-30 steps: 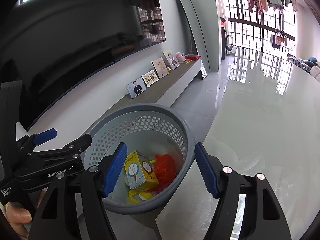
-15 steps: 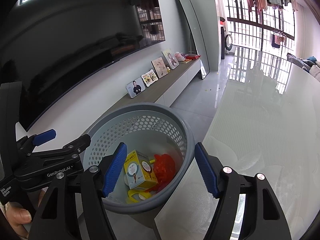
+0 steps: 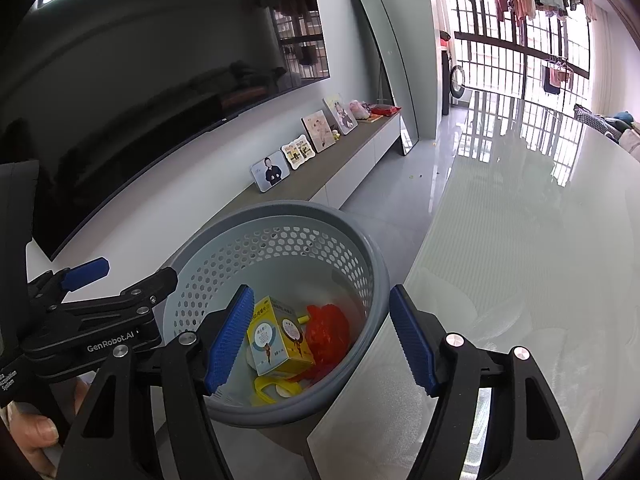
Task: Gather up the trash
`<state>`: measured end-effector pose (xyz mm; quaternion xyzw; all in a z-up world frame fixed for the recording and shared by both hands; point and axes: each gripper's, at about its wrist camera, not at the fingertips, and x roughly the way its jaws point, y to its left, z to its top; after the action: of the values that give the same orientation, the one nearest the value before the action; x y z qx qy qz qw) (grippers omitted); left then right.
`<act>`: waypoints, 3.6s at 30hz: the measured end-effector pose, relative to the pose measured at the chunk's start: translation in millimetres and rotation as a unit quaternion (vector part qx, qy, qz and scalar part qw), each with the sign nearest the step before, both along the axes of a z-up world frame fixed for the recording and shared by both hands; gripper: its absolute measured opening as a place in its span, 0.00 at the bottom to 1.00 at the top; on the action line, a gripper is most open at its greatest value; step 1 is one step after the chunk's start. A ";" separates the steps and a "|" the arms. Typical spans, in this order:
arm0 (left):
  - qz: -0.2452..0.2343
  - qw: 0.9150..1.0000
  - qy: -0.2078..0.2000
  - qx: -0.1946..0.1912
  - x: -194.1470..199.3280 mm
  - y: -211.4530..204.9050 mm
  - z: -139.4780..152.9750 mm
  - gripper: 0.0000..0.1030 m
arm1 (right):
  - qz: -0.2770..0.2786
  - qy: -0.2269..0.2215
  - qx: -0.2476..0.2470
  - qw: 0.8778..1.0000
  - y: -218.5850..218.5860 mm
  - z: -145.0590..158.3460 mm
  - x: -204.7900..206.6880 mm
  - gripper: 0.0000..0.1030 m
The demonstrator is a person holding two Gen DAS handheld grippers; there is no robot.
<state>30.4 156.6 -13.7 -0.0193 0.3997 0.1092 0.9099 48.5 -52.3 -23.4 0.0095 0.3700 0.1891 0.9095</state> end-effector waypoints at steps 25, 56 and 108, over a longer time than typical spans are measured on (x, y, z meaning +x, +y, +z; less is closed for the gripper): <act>0.003 1.000 -0.002 0.008 -2.4 -2.6 1.9 0.94 | 0.002 0.000 0.000 1.000 1.2 -1.2 -0.7 0.65; -0.001 1.000 0.004 0.006 0.8 -4.0 -5.1 0.94 | 0.000 0.002 -0.004 1.000 3.5 -3.5 -1.1 0.65; -0.013 1.000 0.006 0.011 1.7 -12.5 -2.2 0.94 | -0.014 -0.001 0.004 1.000 -8.6 7.5 -3.4 0.65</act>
<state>32.1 144.1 -15.9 -0.0032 0.4042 0.1022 0.9089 45.2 -60.9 -15.9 0.0183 0.3686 0.1777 0.9123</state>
